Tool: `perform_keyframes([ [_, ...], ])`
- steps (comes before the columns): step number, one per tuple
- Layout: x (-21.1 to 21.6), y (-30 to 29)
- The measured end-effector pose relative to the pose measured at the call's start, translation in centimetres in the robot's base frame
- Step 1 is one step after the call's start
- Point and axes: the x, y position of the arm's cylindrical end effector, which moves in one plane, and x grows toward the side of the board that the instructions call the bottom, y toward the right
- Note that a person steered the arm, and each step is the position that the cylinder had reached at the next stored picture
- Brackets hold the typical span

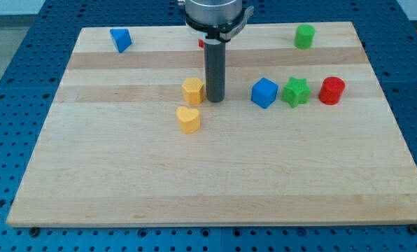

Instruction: Push the yellow hexagon horizontal to the blue cube

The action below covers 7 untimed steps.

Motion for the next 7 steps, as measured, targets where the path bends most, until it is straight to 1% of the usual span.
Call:
perform_keyframes([
  [1,-0.4,-0.2],
  [4,-0.4,-7.1],
  [5,-1.1,-8.9],
  [7,-2.7,-10.3],
])
